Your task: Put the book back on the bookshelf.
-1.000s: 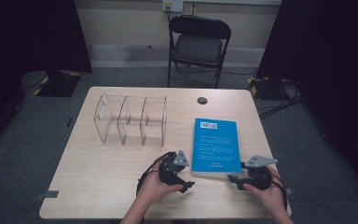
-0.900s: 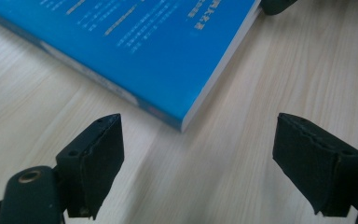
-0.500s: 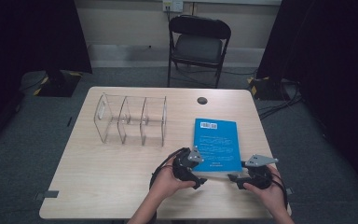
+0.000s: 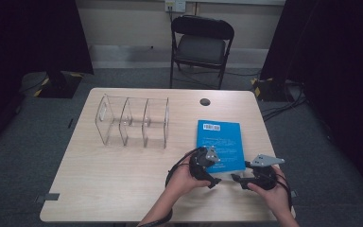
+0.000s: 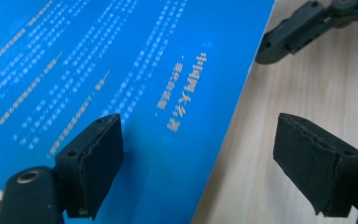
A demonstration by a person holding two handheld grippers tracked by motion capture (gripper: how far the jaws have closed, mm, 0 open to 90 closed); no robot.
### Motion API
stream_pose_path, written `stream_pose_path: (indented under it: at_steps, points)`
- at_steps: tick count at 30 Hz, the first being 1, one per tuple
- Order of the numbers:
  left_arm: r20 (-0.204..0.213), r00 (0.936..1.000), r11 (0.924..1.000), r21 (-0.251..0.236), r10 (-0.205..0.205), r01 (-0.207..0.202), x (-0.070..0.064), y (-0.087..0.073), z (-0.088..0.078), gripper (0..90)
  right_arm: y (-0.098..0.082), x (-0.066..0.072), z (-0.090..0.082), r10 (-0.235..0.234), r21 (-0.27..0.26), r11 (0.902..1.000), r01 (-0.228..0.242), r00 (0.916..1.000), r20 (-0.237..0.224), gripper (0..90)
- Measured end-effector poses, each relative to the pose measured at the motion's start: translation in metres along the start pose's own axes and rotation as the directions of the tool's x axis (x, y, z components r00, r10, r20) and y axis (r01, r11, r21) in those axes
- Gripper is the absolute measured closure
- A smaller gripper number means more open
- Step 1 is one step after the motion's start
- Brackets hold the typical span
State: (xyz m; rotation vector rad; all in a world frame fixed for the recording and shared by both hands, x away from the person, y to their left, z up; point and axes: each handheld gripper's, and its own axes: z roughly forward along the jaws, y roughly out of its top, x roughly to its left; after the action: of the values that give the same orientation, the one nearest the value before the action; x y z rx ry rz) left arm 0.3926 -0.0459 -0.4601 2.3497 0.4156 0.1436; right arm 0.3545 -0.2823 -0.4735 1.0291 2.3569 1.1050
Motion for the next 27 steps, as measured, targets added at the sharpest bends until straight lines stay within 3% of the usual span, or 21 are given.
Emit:
stream_pose_path:
  at_steps: [22,27]
  points:
    - [-0.064,0.9946,0.9967,0.013,0.081,-0.08,-0.003,0.013,0.024,8.2,0.005,-0.002,-0.001,0.036,-0.021,0.9991,-0.036,0.9993,-0.007,27.9]
    - [-0.081,0.9938,0.9971,0.014,0.075,-0.075,-0.001,0.015,0.027,8.4,0.005,-0.002,-0.001,0.038,-0.02,0.9991,-0.038,0.9993,-0.007,27.9]
